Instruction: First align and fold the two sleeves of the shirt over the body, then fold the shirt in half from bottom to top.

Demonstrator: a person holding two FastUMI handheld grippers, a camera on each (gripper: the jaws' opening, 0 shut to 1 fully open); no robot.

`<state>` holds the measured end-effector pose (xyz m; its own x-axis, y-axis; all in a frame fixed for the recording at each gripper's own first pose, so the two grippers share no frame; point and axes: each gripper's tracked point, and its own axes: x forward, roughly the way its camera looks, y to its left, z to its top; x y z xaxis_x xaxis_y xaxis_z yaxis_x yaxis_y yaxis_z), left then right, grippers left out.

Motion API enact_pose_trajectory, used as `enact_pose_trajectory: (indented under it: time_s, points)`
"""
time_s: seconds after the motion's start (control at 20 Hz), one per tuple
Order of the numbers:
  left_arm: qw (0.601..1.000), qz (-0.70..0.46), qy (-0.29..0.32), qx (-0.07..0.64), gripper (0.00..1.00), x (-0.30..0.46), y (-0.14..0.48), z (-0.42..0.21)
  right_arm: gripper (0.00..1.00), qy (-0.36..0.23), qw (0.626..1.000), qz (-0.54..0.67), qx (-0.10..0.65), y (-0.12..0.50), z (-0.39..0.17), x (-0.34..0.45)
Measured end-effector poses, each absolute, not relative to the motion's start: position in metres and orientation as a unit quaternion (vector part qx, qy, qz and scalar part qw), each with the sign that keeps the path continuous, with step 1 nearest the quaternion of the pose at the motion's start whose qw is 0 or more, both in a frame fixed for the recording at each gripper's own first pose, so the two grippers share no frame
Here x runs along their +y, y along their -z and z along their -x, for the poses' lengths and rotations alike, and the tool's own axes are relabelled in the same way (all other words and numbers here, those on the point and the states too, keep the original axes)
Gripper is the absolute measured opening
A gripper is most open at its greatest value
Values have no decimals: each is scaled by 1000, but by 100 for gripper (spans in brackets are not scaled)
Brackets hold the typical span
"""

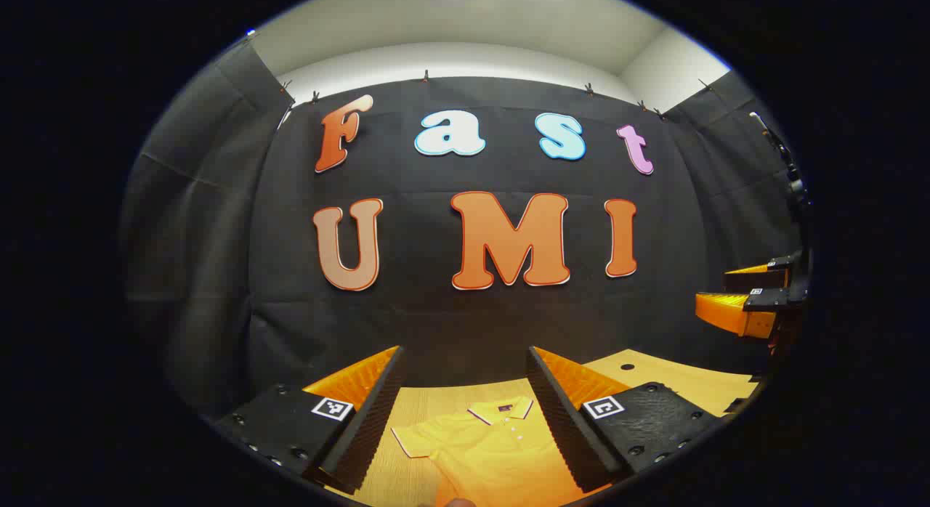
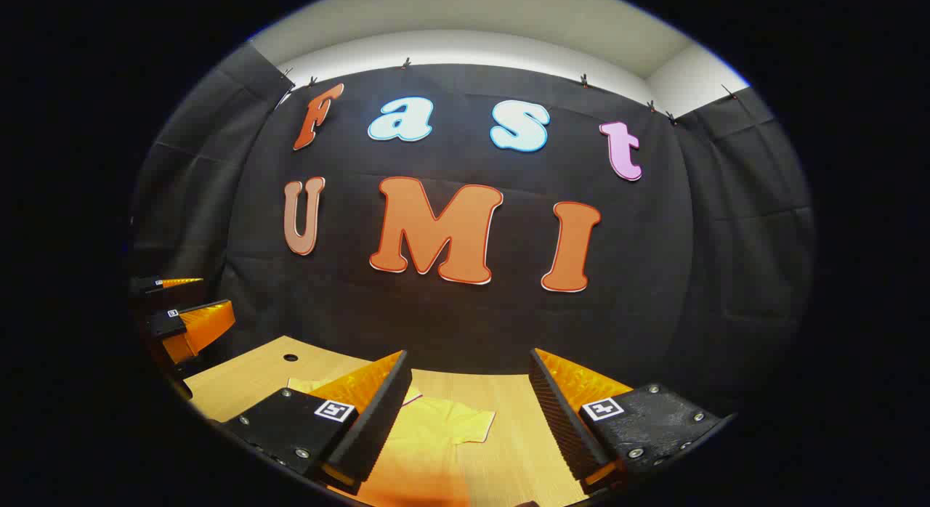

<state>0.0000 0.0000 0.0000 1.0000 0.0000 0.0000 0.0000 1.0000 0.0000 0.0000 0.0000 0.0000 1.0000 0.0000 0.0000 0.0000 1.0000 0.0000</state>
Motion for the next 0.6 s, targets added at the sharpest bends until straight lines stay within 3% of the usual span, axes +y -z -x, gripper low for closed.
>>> enact_pose_trajectory:
  time_s: [0.4, 0.6]
  points:
    - [999, -11, -37, -4, 99, -7, -5, -7, 98, -30, 999, -5, 21, 23, -34, -1]
    - [999, -21, -27, -8, 99, -19, -9, -9, 98, -28, 999, -8, 46, 44, -38, -2]
